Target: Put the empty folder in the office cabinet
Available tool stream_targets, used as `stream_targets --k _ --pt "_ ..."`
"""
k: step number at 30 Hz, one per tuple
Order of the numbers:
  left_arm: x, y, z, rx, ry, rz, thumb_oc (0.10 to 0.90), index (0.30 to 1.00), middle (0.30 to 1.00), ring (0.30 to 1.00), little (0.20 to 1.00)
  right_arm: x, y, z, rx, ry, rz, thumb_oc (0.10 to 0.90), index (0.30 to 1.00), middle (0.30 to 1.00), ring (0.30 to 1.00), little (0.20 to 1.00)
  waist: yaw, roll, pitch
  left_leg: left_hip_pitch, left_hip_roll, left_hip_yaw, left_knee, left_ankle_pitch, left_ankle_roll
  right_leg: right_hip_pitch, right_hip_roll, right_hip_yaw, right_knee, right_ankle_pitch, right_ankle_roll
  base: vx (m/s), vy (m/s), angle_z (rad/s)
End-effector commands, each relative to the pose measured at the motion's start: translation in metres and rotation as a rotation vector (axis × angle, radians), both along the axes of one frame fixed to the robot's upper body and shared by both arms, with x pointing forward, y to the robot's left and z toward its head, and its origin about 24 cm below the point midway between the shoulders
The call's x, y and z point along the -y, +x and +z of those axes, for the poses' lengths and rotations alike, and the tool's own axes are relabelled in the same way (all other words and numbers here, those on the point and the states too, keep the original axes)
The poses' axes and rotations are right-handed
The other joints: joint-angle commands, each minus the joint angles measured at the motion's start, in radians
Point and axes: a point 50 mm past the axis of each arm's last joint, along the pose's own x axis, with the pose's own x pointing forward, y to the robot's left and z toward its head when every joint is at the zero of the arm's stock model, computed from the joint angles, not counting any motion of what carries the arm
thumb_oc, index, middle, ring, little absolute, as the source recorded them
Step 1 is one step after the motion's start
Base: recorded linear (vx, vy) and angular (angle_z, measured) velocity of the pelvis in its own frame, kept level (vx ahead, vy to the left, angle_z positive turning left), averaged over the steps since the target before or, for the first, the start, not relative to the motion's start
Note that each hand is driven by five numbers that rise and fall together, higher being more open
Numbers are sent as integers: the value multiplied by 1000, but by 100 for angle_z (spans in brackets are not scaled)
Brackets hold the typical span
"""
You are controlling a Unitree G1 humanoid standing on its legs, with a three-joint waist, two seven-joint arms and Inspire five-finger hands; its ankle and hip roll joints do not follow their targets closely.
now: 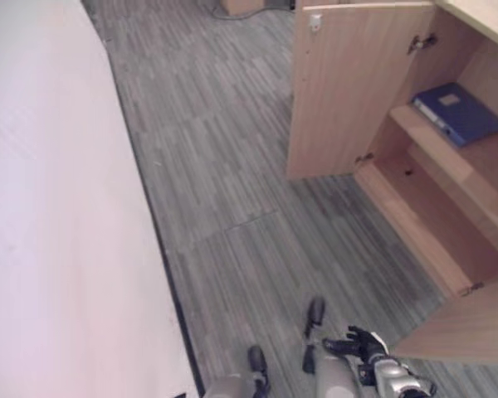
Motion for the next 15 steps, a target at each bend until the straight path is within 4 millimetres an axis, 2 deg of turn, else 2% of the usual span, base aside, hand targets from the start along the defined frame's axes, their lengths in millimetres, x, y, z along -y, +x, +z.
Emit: stream_targets --k 1,3,4,6,8,9,10,11,12,13,14,15 --pt "-10 -1 3 14 39 -42 800 900 900 900 900 37 -41 -7 -154 -127 16 800 900 900 900 900 -9 22 -4 53 46 -66 50 -61 -82 53 1 -15 37 127 15 339 -196 82" --pt "-6 -5 1 -1 28 -36 800 900 900 900 900 40 -56 -11 -208 -132 10 800 900 900 900 900 -16 22 -33 87 84 -83 39 -76 -106 75 14 -26 55 123 0 351 -239 60" --pt "-6 -5 1 -1 28 -36 800 900 900 900 900 40 -56 -11 -208 -132 10 800 900 900 900 900 -16 22 -33 87 84 -83 39 -76 -106 75 14 -26 55 123 0 212 -183 42" --pt "-3 -3 1 1 23 -47 800 900 900 900 900 43 -62 -13 -234 -138 9 800 900 900 900 900 -20 27 -47 97 118 -95 28 -66 -124 70 30 -26 88 103 -12 246 -223 21" --pt "1 5 1 15 18 -70 800 900 900 900 900 48 -62 -11 -223 -143 -22 800 900 900 900 900 -30 35 -57 100 156 -97 25 -41 -148 65 58 -24 120 61 -33 264 -253 4" --pt "1 5 1 15 18 -70 800 900 900 900 900 48 -62 -11 -223 -143 -22 800 900 900 900 900 -30 35 -57 100 156 -97 25 -41 -148 65 58 -24 121 61 -33 219 -220 -3" --pt "2 10 2 27 19 -80 800 900 900 900 900 49 -61 -10 -211 -141 -40 800 900 900 900 900 -35 36 -62 100 172 -96 35 -24 -160 68 74 -20 128 45 -43 225 -236 -2" --pt "4 17 4 55 21 -93 800 900 900 900 900 51 -60 -9 -193 -141 -61 800 900 900 900 900 -41 35 -68 96 202 -89 81 22 -182 85 107 -17 133 18 -62 225 -237 -2" --pt "4 17 4 55 21 -93 800 900 900 900 900 51 -60 -9 -193 -141 -61 800 900 900 900 900 -41 35 -68 97 202 -89 81 22 -182 86 107 -17 132 18 -62 248 -324 -2" --pt "5 27 6 93 18 -103 800 900 900 900 900 52 -60 -8 -189 -143 -66 800 900 900 900 900 -41 23 -65 59 232 -83 216 92 -190 123 139 -5 127 -9 -89 105 -172 -10" --pt "5 27 6 93 18 -103 800 900 900 900 900 52 -60 -8 -189 -143 -66 800 900 900 900 900 -42 23 -65 58 233 -83 218 91 -190 123 140 -6 126 -9 -90 230 -343 -21" --pt "7 37 10 134 16 -117 800 900 900 900 900 56 -63 -8 -194 -154 -82 800 900 900 900 900 -39 4 -57 6 250 -83 389 148 -174 169 166 12 118 -36 -121 168 -225 -35"
